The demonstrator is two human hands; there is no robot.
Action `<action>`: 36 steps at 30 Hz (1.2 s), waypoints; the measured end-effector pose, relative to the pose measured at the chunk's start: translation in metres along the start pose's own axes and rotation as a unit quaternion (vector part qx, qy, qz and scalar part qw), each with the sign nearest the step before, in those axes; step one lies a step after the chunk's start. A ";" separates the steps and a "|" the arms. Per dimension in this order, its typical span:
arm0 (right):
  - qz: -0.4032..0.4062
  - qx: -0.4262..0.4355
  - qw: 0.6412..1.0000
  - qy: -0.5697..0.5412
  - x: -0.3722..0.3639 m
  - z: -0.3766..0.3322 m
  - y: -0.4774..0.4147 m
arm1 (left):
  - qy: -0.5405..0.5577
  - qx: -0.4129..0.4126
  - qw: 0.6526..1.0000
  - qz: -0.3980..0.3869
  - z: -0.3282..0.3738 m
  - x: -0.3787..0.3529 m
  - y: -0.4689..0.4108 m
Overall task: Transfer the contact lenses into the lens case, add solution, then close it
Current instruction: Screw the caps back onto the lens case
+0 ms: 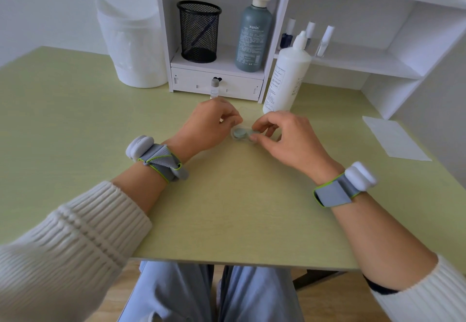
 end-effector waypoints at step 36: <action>0.088 0.068 0.994 -0.005 0.016 -0.009 0.000 | 0.077 0.014 0.995 -0.056 -0.001 0.001 0.010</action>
Point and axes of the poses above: each hand's wrist, its own y-axis away from the middle knuckle, its own x-axis out of the back of the hand, z = x × y, the point moved 6 cm from there along -y, towards the middle knuckle, and after that the axes turned 12 degrees about -y, right-handed, at the moved point
